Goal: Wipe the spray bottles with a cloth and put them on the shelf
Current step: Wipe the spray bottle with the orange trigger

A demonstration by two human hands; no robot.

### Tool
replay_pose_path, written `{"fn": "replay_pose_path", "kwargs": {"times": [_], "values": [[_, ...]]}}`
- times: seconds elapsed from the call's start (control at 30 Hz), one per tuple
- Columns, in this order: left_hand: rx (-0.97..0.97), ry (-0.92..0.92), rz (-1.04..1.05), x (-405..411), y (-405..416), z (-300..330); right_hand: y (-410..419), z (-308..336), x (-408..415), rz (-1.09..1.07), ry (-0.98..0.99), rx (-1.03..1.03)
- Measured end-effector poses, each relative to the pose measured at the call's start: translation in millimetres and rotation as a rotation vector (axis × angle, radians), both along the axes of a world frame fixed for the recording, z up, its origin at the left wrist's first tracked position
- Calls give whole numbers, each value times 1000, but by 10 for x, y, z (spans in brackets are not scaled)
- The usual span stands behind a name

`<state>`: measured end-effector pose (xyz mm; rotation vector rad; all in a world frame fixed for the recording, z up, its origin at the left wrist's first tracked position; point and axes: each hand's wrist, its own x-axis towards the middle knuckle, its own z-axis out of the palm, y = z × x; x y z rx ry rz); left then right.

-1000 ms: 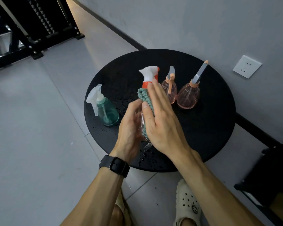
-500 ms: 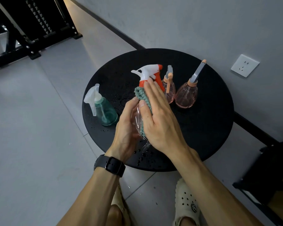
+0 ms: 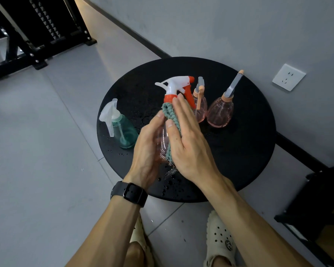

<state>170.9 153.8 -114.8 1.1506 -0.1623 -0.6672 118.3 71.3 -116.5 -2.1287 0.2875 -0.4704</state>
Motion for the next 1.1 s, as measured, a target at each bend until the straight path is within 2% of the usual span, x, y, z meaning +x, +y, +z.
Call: {"fn": "replay_pose_path", "kwargs": {"times": [0.13, 0.37, 0.5, 0.63, 0.8, 0.93, 1.1], "values": [[-95, 94, 100, 115, 47, -39, 111, -42, 9, 7, -47, -6], [-61, 107, 36, 116, 84, -64, 93, -13, 31, 2, -97, -100], [83, 93, -92, 75, 94, -24, -13, 80, 20, -2, -28, 42], [113, 57, -162, 49, 96, -15, -96, 130, 4, 11, 9, 131], [181, 61, -26, 36, 74, -49, -125, 126, -1, 15, 24, 200], [147, 67, 101, 91, 83, -81, -65, 81, -31, 29, 48, 179], [49, 69, 80, 108, 68, -57, 56, 36, -41, 45, 39, 64]]}}
